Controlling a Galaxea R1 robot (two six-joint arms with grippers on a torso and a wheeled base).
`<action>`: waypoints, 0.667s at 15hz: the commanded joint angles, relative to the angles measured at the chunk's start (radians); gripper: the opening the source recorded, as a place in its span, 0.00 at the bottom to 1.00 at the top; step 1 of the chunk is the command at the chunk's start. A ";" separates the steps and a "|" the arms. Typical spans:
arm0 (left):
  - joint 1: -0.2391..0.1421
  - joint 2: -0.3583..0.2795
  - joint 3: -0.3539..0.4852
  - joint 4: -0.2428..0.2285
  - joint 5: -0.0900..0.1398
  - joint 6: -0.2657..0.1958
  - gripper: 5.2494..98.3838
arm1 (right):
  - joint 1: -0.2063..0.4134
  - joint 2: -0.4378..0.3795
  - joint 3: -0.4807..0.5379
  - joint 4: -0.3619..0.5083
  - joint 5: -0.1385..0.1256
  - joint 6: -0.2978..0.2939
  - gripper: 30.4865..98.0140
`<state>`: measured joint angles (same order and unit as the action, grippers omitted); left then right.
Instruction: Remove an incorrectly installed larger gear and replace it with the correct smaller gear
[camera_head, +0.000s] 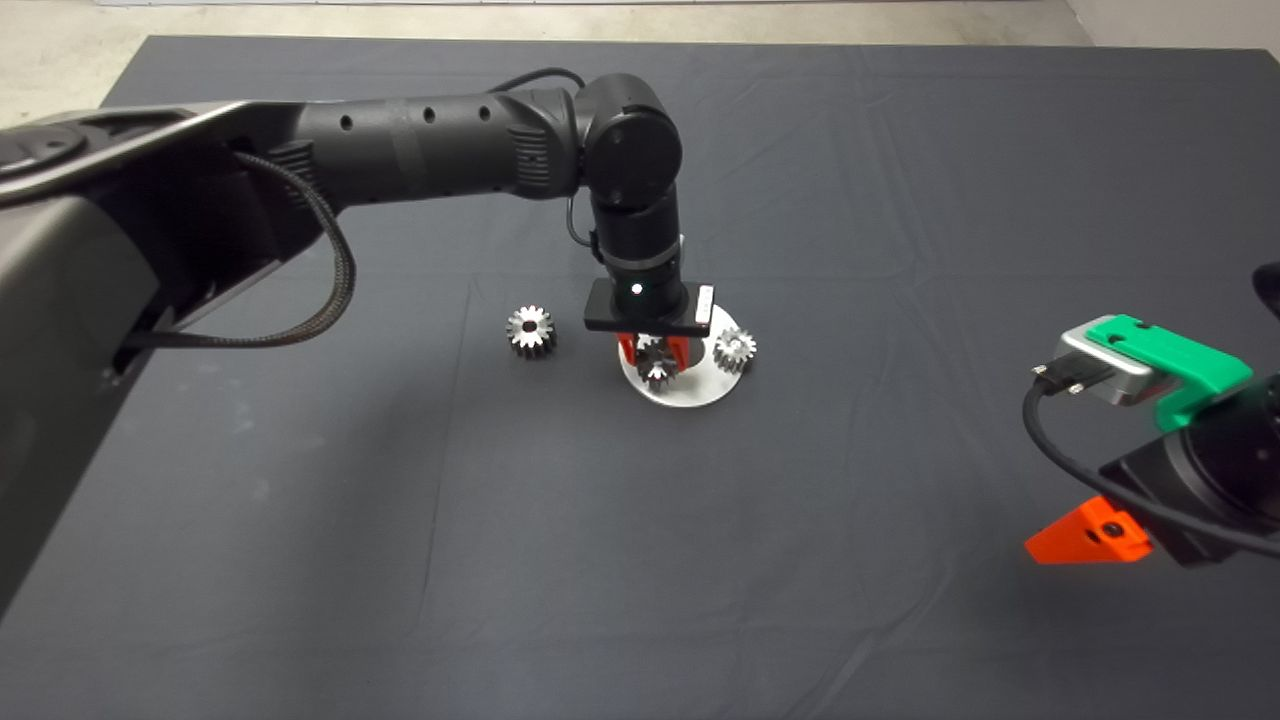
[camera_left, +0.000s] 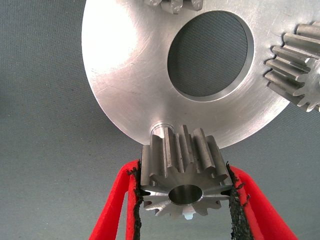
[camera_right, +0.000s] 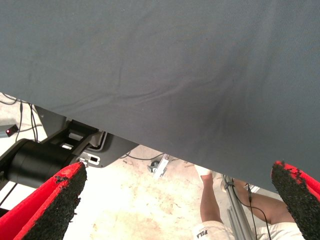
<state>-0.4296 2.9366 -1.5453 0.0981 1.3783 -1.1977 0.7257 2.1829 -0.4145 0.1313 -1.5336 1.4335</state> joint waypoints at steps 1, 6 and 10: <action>-0.014 0.003 -0.004 -0.020 0.019 -0.007 0.30 | 0.014 -0.004 0.005 0.032 -0.108 -0.001 1.00; -0.014 0.003 -0.004 -0.017 0.044 -0.007 0.30 | 0.015 -0.001 0.005 0.031 -0.108 -0.001 1.00; -0.012 0.003 -0.004 -0.017 0.045 -0.007 0.30 | 0.015 -0.001 0.005 0.031 -0.108 -0.001 1.00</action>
<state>-0.4262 2.9366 -1.5455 0.0981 1.4143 -1.1999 0.7257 2.1830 -0.4145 0.1313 -1.5332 1.4332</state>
